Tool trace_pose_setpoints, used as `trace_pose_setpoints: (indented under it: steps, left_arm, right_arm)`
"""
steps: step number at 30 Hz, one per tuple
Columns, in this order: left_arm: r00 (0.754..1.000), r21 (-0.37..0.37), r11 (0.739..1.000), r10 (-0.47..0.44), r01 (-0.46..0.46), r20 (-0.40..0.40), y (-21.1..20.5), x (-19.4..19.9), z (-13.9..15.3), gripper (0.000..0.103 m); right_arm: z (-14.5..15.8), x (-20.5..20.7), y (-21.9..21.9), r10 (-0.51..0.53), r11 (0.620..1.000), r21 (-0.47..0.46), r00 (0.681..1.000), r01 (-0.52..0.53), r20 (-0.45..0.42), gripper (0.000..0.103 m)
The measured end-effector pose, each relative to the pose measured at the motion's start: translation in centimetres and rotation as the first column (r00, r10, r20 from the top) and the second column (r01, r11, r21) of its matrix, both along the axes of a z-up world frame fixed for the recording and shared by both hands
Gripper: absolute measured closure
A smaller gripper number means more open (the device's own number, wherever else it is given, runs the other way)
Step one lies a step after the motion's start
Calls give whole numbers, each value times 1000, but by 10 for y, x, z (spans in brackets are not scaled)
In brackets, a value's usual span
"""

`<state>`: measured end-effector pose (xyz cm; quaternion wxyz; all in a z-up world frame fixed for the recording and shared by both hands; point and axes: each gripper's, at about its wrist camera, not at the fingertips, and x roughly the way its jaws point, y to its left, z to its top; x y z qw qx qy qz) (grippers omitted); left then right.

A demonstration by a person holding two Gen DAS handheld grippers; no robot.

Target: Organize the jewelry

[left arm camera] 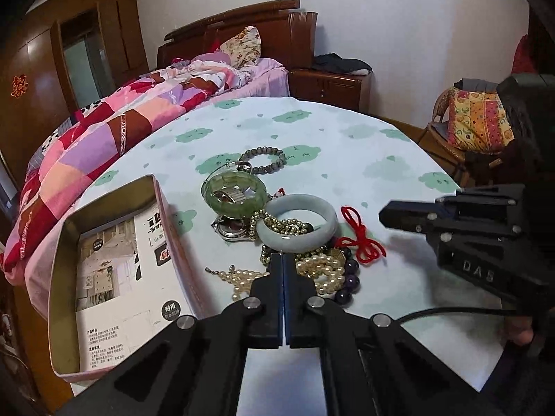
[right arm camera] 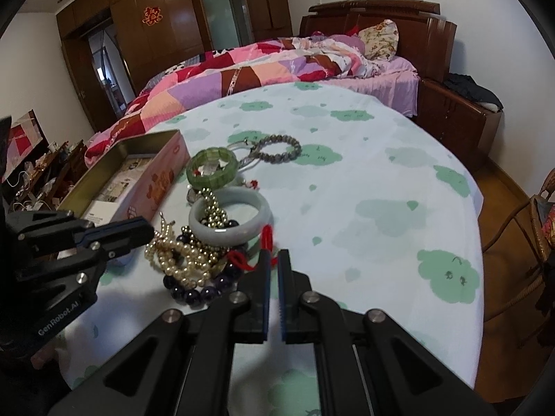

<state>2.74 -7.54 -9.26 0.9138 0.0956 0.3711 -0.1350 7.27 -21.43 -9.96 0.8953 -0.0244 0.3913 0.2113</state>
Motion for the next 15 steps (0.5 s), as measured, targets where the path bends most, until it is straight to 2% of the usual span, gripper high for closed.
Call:
trace_pose_setpoints:
  steps: [6,15]
  left_arm:
    - [1000,-32,999,8,-7,21,4,-5,13,103]
    - [988,-93,995,56,-43,146,26,-18,73,103]
  right_arm:
    - [11,-2,-3,0,1000,6,1000,0,24,97]
    - [50,-10,0,45,998,36,995,-49,93,97]
